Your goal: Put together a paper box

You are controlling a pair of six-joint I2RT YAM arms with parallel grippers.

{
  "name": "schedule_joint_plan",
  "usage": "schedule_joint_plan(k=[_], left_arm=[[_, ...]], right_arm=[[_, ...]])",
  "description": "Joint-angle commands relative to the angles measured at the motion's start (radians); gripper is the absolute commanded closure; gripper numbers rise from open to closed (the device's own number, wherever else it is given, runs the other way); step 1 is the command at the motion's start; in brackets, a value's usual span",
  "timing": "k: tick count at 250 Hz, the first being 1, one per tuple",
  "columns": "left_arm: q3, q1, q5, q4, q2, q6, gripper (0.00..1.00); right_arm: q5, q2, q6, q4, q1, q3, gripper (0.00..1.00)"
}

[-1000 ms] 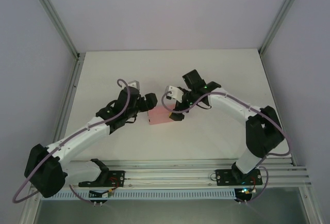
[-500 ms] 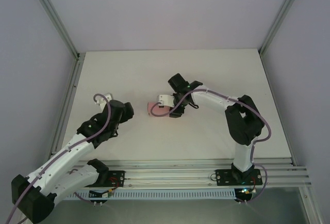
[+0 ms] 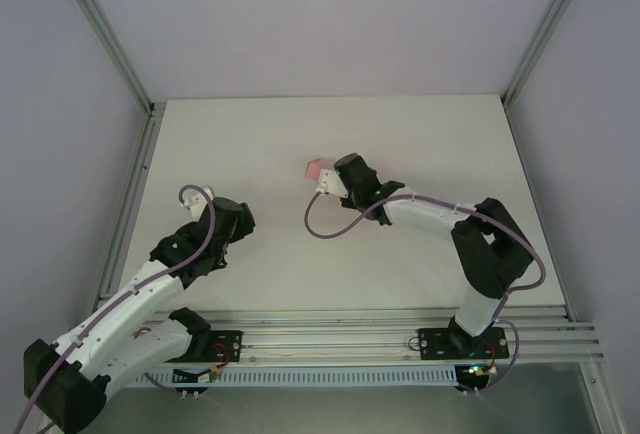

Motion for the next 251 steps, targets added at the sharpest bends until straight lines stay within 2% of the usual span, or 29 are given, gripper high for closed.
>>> schedule_joint_plan(k=[1,34,59,65,71,74,102,140,160,178,202,216,232,251], left_arm=[[0.009,0.013,-0.015,0.006,0.010,0.011,0.01],[0.006,0.013,-0.010,0.010,0.004,0.008,0.00],[0.001,0.012,-0.011,0.007,-0.006,0.002,0.00],[0.002,0.014,-0.009,0.007,-0.008,0.001,0.00],[0.004,0.014,-0.009,0.006,-0.008,0.000,0.00],[0.003,0.014,-0.008,0.007,-0.010,0.001,0.00],[0.008,0.014,-0.004,0.013,-0.005,0.007,0.00],[0.007,0.016,0.029,0.064,0.026,0.019,0.00],[0.029,0.024,0.031,0.068,0.061,0.020,0.00],[0.060,0.045,0.029,0.061,0.108,0.025,0.00],[0.076,0.093,0.004,0.126,0.182,0.095,0.01],[0.057,0.128,-0.036,0.224,0.223,0.157,0.00],[0.017,0.191,-0.057,0.385,0.270,0.240,0.00],[-0.040,0.283,-0.073,0.574,0.329,0.292,0.00]], right_arm=[[0.139,0.042,-0.043,0.209,0.003,-0.054,0.51],[0.131,0.071,-0.045,0.230,0.008,-0.080,0.47],[0.081,0.058,0.031,0.107,0.031,-0.073,0.32],[0.053,0.048,0.054,0.068,0.037,-0.071,0.24],[0.020,0.037,0.077,0.029,0.044,-0.069,0.04],[0.002,0.030,0.090,0.011,0.048,-0.069,0.01],[-0.212,-0.065,0.201,-0.157,0.062,-0.060,0.00],[-0.508,-0.230,0.272,-0.217,0.073,-0.091,0.00],[-0.577,-0.319,0.361,-0.171,0.059,-0.122,0.00],[-0.605,-0.376,0.525,-0.158,-0.015,-0.121,0.00],[-0.596,-0.420,0.786,-0.132,-0.184,-0.135,0.00],[-0.552,-0.441,0.893,-0.081,-0.289,-0.178,0.00],[-0.563,-0.455,1.007,-0.019,-0.415,-0.234,0.00],[-0.561,-0.451,1.051,0.027,-0.515,-0.281,0.00]])
